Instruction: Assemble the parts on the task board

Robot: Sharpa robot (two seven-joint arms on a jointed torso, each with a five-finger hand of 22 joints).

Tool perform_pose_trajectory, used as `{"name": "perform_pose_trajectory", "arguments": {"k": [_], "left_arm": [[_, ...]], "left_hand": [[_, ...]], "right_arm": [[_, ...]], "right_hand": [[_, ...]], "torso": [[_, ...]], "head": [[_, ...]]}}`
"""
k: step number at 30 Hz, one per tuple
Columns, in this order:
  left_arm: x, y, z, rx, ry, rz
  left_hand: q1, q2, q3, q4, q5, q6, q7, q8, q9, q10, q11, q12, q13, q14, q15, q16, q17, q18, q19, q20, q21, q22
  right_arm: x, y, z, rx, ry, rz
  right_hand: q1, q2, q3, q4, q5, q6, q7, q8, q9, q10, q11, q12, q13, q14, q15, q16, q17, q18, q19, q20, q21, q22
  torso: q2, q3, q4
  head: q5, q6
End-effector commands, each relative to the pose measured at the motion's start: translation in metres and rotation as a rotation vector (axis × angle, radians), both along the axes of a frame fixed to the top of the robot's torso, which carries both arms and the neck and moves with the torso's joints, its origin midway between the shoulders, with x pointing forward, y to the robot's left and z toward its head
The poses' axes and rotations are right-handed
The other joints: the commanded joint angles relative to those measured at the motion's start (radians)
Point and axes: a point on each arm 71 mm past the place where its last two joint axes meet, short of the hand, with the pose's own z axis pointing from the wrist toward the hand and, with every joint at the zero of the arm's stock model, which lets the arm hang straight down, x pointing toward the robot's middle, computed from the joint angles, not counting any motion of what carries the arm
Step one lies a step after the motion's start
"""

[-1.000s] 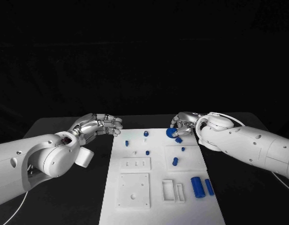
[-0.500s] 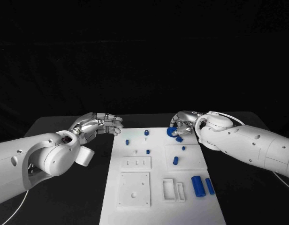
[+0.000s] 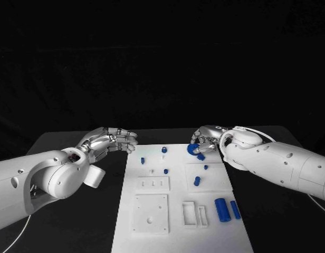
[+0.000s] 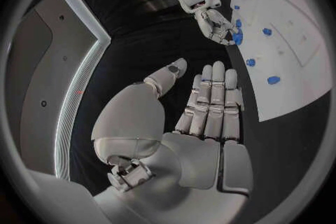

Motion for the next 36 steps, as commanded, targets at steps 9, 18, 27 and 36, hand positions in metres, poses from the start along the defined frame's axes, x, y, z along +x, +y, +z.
{"name": "perform_pose_trajectory", "arguments": {"k": [9,18,27,36], "left_arm": [[-0.0005,-0.0015,0.0014,-0.003,-0.005,-0.018],[-0.0002,-0.0004,0.0013,-0.002,-0.005,-0.015],[-0.0001,0.0004,0.0013,-0.002,-0.005,-0.013],[-0.0002,0.0009,0.0013,-0.002,-0.004,-0.012]], "left_hand": [[0.006,0.005,-0.005,-0.002,0.003,-0.003,0.007,-0.006,-0.001,0.002,0.007,-0.005,-0.002,-0.005,0.004,-0.007,0.002,0.018,-0.005,-0.001,-0.003,0.001],[0.006,0.006,-0.005,-0.002,0.003,-0.003,0.007,-0.006,-0.001,0.002,0.007,-0.006,-0.002,-0.005,0.004,-0.007,0.002,0.018,-0.005,-0.001,-0.003,0.001],[0.006,0.006,-0.006,-0.002,0.003,-0.003,0.007,-0.006,-0.001,0.003,0.007,-0.006,-0.002,-0.005,0.004,-0.007,0.002,0.018,-0.005,-0.001,-0.003,0.001],[0.006,0.007,-0.006,-0.001,0.003,-0.003,0.007,-0.006,-0.001,0.003,0.007,-0.006,-0.002,-0.005,0.004,-0.007,0.003,0.018,-0.005,-0.001,-0.003,0.001]], "right_arm": [[-0.0042,-0.0074,-0.0159,-0.022,0.047,-0.014],[-0.0057,-0.0102,-0.0151,-0.016,0.042,-0.013],[-0.0062,-0.0113,-0.0135,0.009,0.028,-0.014],[-0.0074,-0.0123,-0.0092,0.050,-0.016,-0.015]], "right_hand": [[0.000,-0.012,-0.042,-0.002,0.016,-0.020,0.042,-0.019,-0.009,-0.014,0.015,0.001,-0.002,-0.001,0.020,-0.010,0.008,0.038,-0.011,-0.006,0.006,0.018],[0.006,-0.008,-0.046,0.000,0.023,-0.008,0.039,-0.011,-0.005,-0.016,0.013,0.003,-0.004,-0.001,0.018,-0.012,0.011,0.038,-0.012,-0.006,0.006,0.017],[0.014,0.005,-0.039,0.002,0.019,0.014,0.032,0.003,0.000,-0.015,0.006,0.004,-0.008,-0.001,0.011,-0.016,0.014,0.038,-0.013,-0.005,0.005,0.016],[-0.007,-0.017,-0.057,0.004,0.010,-0.020,0.039,-0.014,-0.008,-0.020,0.013,0.002,-0.013,0.000,0.018,-0.022,0.018,0.038,-0.015,-0.005,0.004,0.015]], "torso": [[0.001,0.0013,-0.0004],[0.000,0.0013,-0.0010],[0.000,0.0007,0.0001],[0.001,0.0003,0.0000]], "head": [[-0.002,0.002],[-0.001,0.003],[-0.003,0.005],[-0.006,0.008]]}}
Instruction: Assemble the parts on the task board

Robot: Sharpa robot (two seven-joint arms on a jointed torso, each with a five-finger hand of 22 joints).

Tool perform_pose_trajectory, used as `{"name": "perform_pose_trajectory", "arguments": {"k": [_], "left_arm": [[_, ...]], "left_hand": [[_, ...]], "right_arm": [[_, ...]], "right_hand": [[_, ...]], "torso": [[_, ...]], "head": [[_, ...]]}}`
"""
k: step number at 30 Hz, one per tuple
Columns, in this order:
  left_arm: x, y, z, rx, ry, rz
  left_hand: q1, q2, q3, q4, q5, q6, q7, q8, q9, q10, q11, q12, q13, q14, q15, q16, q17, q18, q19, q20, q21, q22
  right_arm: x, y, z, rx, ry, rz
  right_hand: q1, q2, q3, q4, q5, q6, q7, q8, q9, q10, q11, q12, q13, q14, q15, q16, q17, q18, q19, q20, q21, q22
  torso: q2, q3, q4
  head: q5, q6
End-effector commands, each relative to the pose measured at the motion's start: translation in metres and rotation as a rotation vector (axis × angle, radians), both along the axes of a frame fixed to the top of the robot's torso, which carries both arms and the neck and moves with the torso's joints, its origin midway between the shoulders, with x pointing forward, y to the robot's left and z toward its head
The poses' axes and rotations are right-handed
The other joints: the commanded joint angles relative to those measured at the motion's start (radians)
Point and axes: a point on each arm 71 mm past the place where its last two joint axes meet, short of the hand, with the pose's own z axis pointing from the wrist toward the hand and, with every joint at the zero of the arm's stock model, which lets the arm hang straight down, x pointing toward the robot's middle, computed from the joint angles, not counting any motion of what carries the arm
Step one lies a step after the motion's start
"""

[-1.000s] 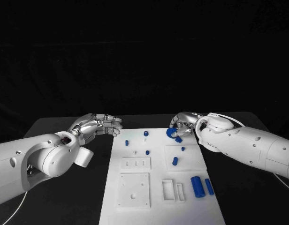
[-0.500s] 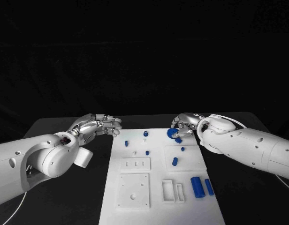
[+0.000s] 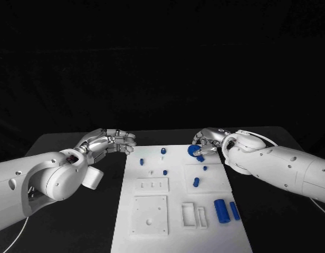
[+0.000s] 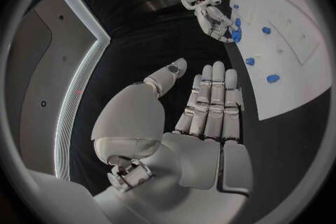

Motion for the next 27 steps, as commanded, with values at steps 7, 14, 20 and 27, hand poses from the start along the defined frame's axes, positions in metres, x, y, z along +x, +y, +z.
{"name": "perform_pose_trajectory", "arguments": {"k": [7,14,20,27], "left_arm": [[-0.0008,-0.0006,0.0015,-0.004,-0.005,-0.016],[-0.0009,-0.0004,0.0014,-0.003,-0.004,-0.016],[-0.0009,0.0001,0.0013,-0.003,-0.003,-0.015],[-0.0011,0.0004,0.0012,-0.002,-0.002,-0.016]], "left_hand": [[0.007,0.006,-0.006,-0.002,0.003,-0.003,0.007,-0.006,-0.001,0.003,0.007,-0.006,-0.001,-0.005,0.004,-0.004,0.001,0.018,-0.005,-0.001,-0.003,0.001],[0.007,0.006,-0.006,-0.002,0.003,-0.003,0.007,-0.006,-0.001,0.003,0.007,-0.007,-0.001,-0.005,0.004,-0.004,0.002,0.018,-0.005,-0.001,-0.003,0.001],[0.007,0.007,-0.007,-0.002,0.003,-0.003,0.007,-0.006,-0.001,0.003,0.007,-0.007,-0.001,-0.005,0.004,-0.004,0.002,0.018,-0.005,-0.001,-0.003,0.002],[0.007,0.007,-0.007,-0.001,0.003,-0.003,0.007,-0.006,-0.001,0.003,0.007,-0.007,-0.001,-0.005,0.004,-0.005,0.002,0.018,-0.005,0.000,-0.003,0.002]], "right_arm": [[-0.0033,-0.0034,-0.0036,0.010,0.004,-0.001],[-0.0051,-0.0035,-0.0018,0.018,-0.003,0.003],[-0.0064,-0.0040,-0.0015,0.021,0.001,0.005],[-0.0080,-0.0040,-0.0004,0.042,0.008,0.005]], "right_hand": [[-0.012,-0.013,-0.015,-0.002,-0.018,0.000,0.018,-0.007,-0.005,-0.011,0.004,0.004,-0.003,0.000,0.005,-0.007,0.003,0.048,-0.005,-0.006,0.003,0.015],[-0.013,-0.012,-0.017,0.000,-0.017,0.000,0.018,-0.006,-0.005,-0.012,0.004,0.004,-0.003,0.001,0.005,-0.008,0.003,0.048,-0.006,-0.006,0.003,0.014],[-0.015,-0.010,-0.017,0.001,-0.015,0.002,0.018,-0.004,-0.004,-0.012,0.004,0.005,-0.004,0.001,0.005,-0.008,0.004,0.048,-0.005,-0.007,0.003,0.014],[-0.017,0.001,-0.017,0.004,-0.012,0.019,0.014,0.006,0.000,-0.010,0.000,0.007,-0.006,0.002,0.001,-0.010,0.007,0.048,-0.004,-0.008,0.002,0.014]], "torso": [[0.000,0.0002,0.0006],[0.000,0.0007,0.0003],[0.000,-0.0001,0.0015],[0.000,0.0004,0.0010]], "head": [[-0.001,0.002],[-0.001,0.002],[-0.002,0.001],[-0.002,0.001]]}}
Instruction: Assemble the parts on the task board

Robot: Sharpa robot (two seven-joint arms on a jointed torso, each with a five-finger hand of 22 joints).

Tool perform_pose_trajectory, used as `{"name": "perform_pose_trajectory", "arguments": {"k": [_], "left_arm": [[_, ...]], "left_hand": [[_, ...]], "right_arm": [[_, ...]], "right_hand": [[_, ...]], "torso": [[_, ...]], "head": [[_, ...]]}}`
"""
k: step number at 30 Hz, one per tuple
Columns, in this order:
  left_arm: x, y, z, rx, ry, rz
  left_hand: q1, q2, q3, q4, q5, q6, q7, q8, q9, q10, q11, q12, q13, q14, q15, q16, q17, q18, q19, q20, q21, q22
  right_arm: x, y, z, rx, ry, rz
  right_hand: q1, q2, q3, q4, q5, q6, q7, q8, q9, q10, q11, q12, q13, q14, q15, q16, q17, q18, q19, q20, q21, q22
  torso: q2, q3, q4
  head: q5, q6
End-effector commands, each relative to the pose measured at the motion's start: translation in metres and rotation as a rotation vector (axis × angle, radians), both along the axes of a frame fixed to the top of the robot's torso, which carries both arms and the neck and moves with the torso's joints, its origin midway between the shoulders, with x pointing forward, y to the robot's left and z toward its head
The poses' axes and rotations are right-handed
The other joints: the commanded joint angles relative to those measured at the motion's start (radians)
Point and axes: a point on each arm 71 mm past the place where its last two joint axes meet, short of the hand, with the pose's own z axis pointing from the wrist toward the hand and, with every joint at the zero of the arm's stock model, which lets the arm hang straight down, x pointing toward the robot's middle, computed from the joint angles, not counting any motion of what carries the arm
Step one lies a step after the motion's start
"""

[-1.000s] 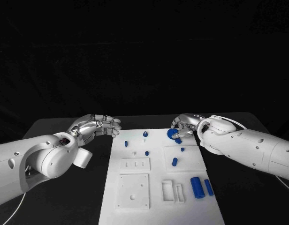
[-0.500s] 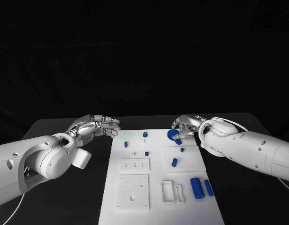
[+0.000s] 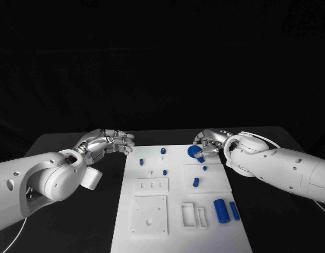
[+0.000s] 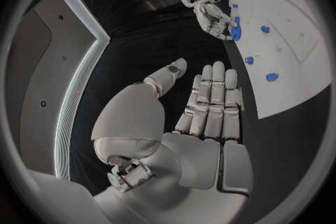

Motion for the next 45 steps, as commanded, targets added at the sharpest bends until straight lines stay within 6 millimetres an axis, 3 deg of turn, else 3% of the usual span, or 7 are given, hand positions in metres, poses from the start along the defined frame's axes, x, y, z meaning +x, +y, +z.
{"name": "perform_pose_trajectory", "arguments": {"k": [1,8,16,36,37,39,45], "left_arm": [[-0.001,-0.002,0.001,-0.004,-0.004,-0.020],[-0.001,-0.001,0.001,-0.004,-0.004,-0.019],[-0.001,-0.001,0.001,-0.004,-0.003,-0.019],[0.000,-0.002,0.001,-0.002,0.000,-0.021],[0.000,-0.002,0.001,-0.002,0.000,-0.021],[-0.001,-0.002,0.001,-0.002,0.000,-0.021],[-0.001,-0.002,0.001,-0.001,-0.003,-0.021]], "left_hand": [[0.007,0.007,-0.007,-0.001,0.003,-0.003,0.007,-0.006,-0.001,0.003,0.007,-0.007,-0.001,-0.005,0.004,-0.005,0.001,0.018,-0.005,0.000,-0.003,0.002],[0.008,0.007,-0.007,-0.001,0.003,-0.003,0.007,-0.006,-0.001,0.003,0.007,-0.007,-0.001,-0.005,0.004,-0.005,0.002,0.018,-0.005,0.000,-0.003,0.002],[0.008,0.007,-0.007,-0.001,0.003,-0.003,0.007,-0.006,-0.001,0.003,0.008,-0.007,-0.002,-0.005,0.004,-0.005,0.002,0.018,-0.005,0.000,-0.003,0.002],[0.008,0.007,-0.008,-0.001,0.003,-0.003,0.007,-0.006,-0.001,0.003,0.008,-0.008,-0.002,-0.005,0.004,-0.006,0.002,0.018,-0.005,0.000,-0.004,0.002],[0.008,0.007,-0.008,-0.001,0.003,-0.003,0.007,-0.006,-0.002,0.003,0.008,-0.008,-0.002,-0.005,0.004,-0.006,0.002,0.018,-0.005,0.000,-0.004,0.002],[0.009,0.007,-0.008,-0.001,0.003,-0.003,0.007,-0.006,-0.002,0.003,0.008,-0.008,-0.002,-0.005,0.004,-0.006,0.003,0.018,-0.005,0.000,-0.004,0.002],[0.009,0.007,-0.008,-0.001,0.003,-0.003,0.007,-0.006,-0.002,0.003,0.008,-0.008,-0.002,-0.005,0.004,-0.006,0.003,0.018,-0.005,0.000,-0.004,0.002]], "right_arm": [[-0.001,0.001,0.000,0.011,0.009,0.002],[-0.001,0.002,-0.001,0.002,0.010,0.006],[-0.001,0.001,-0.002,-0.012,0.017,0.002],[-0.002,0.005,-0.005,-0.108,0.009,0.028],[-0.002,0.006,-0.005,-0.115,0.006,0.032],[-0.003,0.008,-0.005,-0.134,-0.005,0.040],[-0.006,0.014,-0.003,-0.182,-0.074,0.056]], "right_hand": [[-0.008,0.009,-0.002,0.002,0.000,0.026,0.010,0.010,0.003,-0.004,-0.006,0.006,-0.002,0.002,0.000,-0.007,0.002,0.053,0.003,-0.008,0.002,0.014],[0.021,0.033,0.055,0.012,-0.085,0.108,-0.019,0.056,0.025,0.003,-0.034,0.007,-0.009,0.005,-0.026,-0.015,0.008,0.053,0.005,-0.006,0.000,0.013],[0.023,0.037,0.105,0.022,-0.128,0.137,-0.033,0.071,0.040,0.006,-0.048,0.005,-0.014,0.008,-0.040,-0.023,0.014,0.053,0.006,-0.004,0.000,0.015],[0.025,0.011,0.110,-0.001,-0.085,0.108,-0.025,0.053,0.042,0.002,-0.040,0.005,-0.015,0.011,-0.033,-0.030,0.022,0.053,0.003,-0.005,0.001,0.016],[0.025,0.011,0.110,-0.002,-0.078,0.108,-0.025,0.053,0.043,0.002,-0.040,0.005,-0.015,0.011,-0.033,-0.030,0.022,0.053,0.003,-0.005,0.001,0.016],[0.043,0.006,0.137,-0.004,0.089,0.109,-0.026,0.055,0.046,0.001,-0.040,0.006,-0.016,0.010,-0.030,-0.031,0.025,0.052,0.003,-0.006,0.001,0.016],[0.050,0.015,0.148,-0.005,0.209,0.122,-0.028,0.061,0.053,0.005,-0.043,0.007,-0.017,0.013,-0.035,-0.035,0.029,0.053,0.006,-0.002,0.004,0.017]], "torso": [[0.000,-0.0003,0.0000],[0.000,-0.0001,0.0002],[0.000,-0.0005,0.0005],[0.000,0.0001,-0.0002],[0.000,0.0000,0.0000],[0.000,-0.0002,-0.0002],[0.000,-0.0010,0.0008]], "head": [[-0.001,-0.001],[-0.001,-0.001],[-0.003,-0.002],[-0.008,-0.008],[-0.009,-0.008],[-0.009,-0.008],[-0.009,-0.008]]}}
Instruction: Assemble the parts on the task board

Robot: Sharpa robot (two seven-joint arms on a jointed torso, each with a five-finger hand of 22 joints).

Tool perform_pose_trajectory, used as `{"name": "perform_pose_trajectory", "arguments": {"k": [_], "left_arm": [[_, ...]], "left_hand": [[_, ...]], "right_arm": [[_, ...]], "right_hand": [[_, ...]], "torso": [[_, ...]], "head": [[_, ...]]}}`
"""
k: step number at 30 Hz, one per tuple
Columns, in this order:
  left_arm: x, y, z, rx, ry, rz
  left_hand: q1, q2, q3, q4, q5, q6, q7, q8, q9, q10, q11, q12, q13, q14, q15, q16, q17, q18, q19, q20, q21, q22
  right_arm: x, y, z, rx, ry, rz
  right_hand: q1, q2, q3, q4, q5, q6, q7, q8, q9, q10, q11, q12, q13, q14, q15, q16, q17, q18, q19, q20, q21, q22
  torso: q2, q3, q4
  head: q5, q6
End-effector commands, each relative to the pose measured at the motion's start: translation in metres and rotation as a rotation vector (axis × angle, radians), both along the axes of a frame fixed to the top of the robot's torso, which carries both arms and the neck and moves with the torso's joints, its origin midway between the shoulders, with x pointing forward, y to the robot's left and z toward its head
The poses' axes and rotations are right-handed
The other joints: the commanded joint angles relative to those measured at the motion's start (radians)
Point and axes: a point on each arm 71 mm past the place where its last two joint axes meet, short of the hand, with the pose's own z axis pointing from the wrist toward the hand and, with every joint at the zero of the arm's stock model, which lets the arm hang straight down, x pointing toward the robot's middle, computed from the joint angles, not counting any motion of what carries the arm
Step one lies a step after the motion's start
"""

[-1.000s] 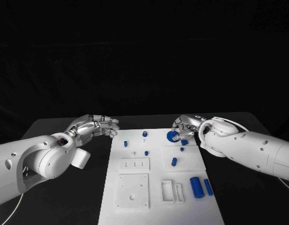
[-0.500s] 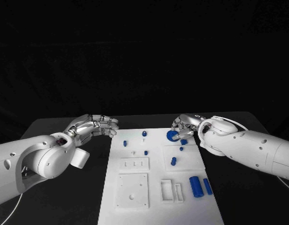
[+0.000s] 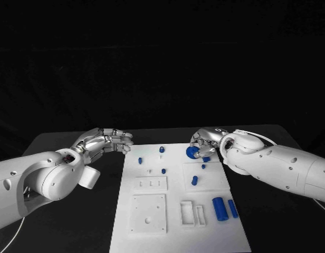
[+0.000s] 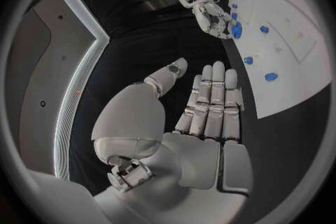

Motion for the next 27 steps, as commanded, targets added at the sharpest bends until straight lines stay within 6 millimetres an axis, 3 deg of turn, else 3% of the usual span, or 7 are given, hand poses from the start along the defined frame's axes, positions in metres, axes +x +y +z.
{"name": "perform_pose_trajectory", "arguments": {"k": [1,5,11,27], "left_arm": [[-0.001,-0.003,0.001,-0.003,-0.007,-0.020],[-0.001,-0.003,0.002,-0.004,-0.008,-0.020],[-0.001,-0.002,0.002,-0.004,-0.009,-0.019],[-0.001,-0.002,0.002,-0.004,-0.010,-0.016]], "left_hand": [[0.005,0.003,-0.005,0.001,0.003,0.000,0.004,-0.006,-0.002,-0.001,0.004,-0.004,-0.001,-0.005,0.004,-0.006,0.001,0.018,-0.005,0.000,-0.004,0.001],[0.005,0.003,-0.005,0.001,0.003,0.000,0.004,-0.006,-0.002,-0.001,0.004,-0.004,-0.001,-0.005,0.004,-0.006,0.001,0.018,-0.005,0.000,-0.004,0.001],[0.005,0.004,-0.005,0.001,0.004,0.000,0.004,-0.006,-0.002,0.000,0.004,-0.004,-0.001,-0.005,0.004,-0.006,0.002,0.018,-0.005,0.000,-0.004,0.001],[0.006,0.004,-0.005,0.002,0.004,0.001,0.004,-0.006,-0.002,0.000,0.004,-0.005,-0.001,-0.005,0.004,-0.007,0.002,0.018,-0.005,0.000,-0.004,0.001]], "right_arm": [[-0.003,0.003,-0.005,-0.101,-0.051,0.009],[-0.005,0.009,-0.003,-0.102,-0.078,0.021],[-0.011,0.018,0.001,-0.089,-0.116,0.039],[-0.037,0.061,0.022,-0.055,-0.239,0.134]], "right_hand": [[0.019,0.011,0.013,0.003,0.022,0.025,0.008,0.010,0.012,0.000,-0.002,-0.002,-0.002,0.003,-0.004,-0.005,0.002,0.053,-0.001,0.002,0.004,0.016],[0.020,0.010,0.043,0.015,0.058,0.043,0.003,0.016,0.017,0.004,-0.007,-0.004,-0.006,0.005,-0.009,-0.010,0.005,0.053,0.001,0.004,0.004,0.015],[0.018,0.005,0.054,0.021,0.063,0.047,0.001,0.017,0.018,0.007,-0.009,-0.004,-0.007,0.006,-0.011,-0.011,0.006,0.053,0.004,0.004,0.005,0.015],[0.018,-0.028,0.076,0.050,0.019,0.054,-0.002,0.015,0.022,0.015,-0.012,-0.006,-0.011,0.010,-0.014,-0.015,0.013,0.053,0.011,0.000,0.007,0.014]], "torso": [[0.000,-0.0008,0.0008],[-0.001,-0.0014,0.0011],[-0.001,-0.0013,0.0014],[-0.001,-0.0018,0.0012]], "head": [[-0.001,0.000],[0.001,0.001],[0.003,0.002],[0.012,0.009]]}}
